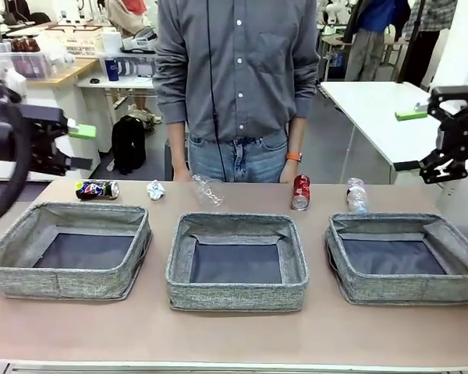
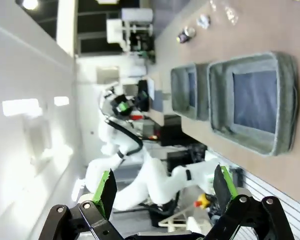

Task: Sort the waste into the appropriate baskets.
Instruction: Pick up the waste item pointed out by the person.

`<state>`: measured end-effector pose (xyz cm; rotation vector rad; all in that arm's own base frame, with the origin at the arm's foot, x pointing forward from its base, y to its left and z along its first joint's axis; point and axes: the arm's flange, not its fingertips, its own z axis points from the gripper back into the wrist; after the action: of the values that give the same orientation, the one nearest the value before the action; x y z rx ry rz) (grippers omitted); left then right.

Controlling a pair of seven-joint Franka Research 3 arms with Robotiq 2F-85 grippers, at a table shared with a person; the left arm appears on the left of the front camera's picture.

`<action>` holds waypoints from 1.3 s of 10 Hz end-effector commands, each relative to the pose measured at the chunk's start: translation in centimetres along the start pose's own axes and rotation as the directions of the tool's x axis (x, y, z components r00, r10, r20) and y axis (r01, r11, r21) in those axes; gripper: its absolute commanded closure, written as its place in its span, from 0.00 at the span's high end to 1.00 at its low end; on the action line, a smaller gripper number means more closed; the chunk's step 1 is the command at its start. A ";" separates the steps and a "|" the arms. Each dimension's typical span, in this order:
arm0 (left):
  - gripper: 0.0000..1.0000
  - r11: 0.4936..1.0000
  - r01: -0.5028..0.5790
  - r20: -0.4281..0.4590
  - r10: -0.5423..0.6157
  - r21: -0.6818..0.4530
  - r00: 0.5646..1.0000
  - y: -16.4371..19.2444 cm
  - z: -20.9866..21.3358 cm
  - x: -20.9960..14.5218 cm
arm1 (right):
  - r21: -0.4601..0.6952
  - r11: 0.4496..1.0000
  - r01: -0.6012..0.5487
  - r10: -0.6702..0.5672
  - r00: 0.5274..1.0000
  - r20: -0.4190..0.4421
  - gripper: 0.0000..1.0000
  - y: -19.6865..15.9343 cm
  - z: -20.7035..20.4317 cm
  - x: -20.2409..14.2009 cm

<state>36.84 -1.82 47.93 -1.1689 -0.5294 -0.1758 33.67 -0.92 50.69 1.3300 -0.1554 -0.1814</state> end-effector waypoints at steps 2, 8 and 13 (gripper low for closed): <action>1.00 1.000 0.000 0.000 0.000 0.000 1.000 0.0 0.0 0.0 | 0.000 1.000 0.000 0.000 1.000 0.000 1.00 0.0 0.0 0.0; 1.00 1.000 0.000 0.000 0.000 0.000 1.000 0.0 0.0 0.0 | 0.000 1.000 0.000 0.000 1.000 0.000 1.00 0.0 0.0 0.0; 1.00 1.000 0.000 0.000 0.000 0.000 1.000 0.0 0.0 0.0 | 0.000 1.000 0.000 0.000 1.000 0.000 1.00 0.0 0.0 0.0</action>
<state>36.76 -1.61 48.13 -1.1463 -0.4978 -0.1582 33.46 -1.07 50.16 1.3075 -0.1499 -0.1849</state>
